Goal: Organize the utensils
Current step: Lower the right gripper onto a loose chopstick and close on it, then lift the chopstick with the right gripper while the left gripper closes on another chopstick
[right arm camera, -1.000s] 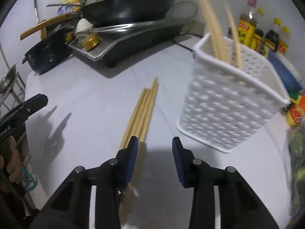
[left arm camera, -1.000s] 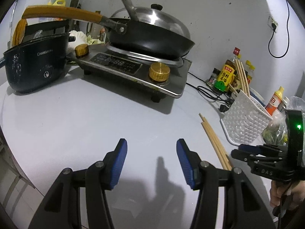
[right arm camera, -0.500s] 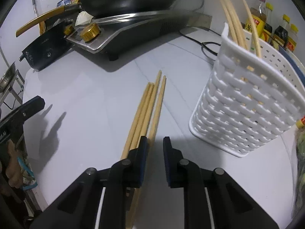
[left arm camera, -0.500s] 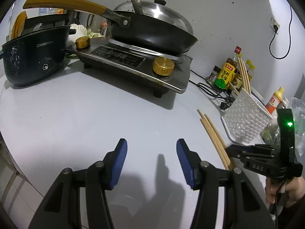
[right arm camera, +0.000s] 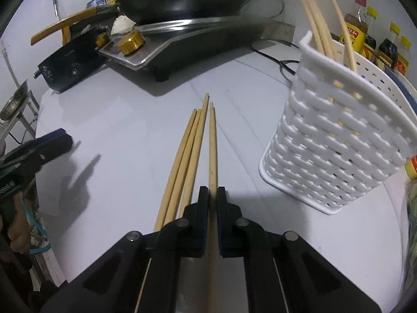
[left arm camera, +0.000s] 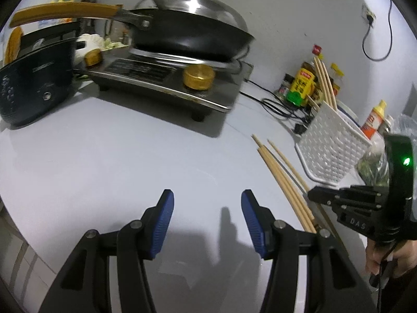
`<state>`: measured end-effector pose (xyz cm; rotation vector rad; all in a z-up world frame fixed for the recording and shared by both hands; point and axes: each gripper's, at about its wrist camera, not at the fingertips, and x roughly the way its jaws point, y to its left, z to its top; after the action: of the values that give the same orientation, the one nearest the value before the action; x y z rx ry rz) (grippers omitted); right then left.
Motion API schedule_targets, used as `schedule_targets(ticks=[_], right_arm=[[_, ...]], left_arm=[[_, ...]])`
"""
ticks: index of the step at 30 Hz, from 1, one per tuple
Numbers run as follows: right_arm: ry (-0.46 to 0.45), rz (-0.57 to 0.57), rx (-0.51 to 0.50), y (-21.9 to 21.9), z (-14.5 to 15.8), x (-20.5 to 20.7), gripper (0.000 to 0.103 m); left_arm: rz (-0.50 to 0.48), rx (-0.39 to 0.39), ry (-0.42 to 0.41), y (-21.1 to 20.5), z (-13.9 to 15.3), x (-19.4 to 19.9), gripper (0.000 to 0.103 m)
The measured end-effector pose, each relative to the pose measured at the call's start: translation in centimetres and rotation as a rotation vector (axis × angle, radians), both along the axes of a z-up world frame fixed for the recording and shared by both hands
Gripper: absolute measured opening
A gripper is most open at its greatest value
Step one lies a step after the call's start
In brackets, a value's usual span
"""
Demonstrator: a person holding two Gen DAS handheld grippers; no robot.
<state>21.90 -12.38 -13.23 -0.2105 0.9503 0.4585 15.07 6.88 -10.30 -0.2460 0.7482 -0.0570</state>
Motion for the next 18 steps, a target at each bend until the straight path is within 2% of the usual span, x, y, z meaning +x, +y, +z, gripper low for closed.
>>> schedule_targets(ticks=[6,11,18], right_arm=[[-0.029,0.018,0.057,-1.7,1.0,-0.7,0.006],[-0.032,0.029,0.095,-3.7,1.3,-1.3,0.006],[-0.021,0.054,0.108,-5.2,0.7,-1.9,0.006]], left_arm=[[-0.078,0.039,0.056,-3.8,-0.6,1.0,0.053],[-0.121,0.078,0.070,-6.6,-0.4,1.8,0.053],[-0.170,0.150,0.113,-10.3,-0.9,3.2,0.054]])
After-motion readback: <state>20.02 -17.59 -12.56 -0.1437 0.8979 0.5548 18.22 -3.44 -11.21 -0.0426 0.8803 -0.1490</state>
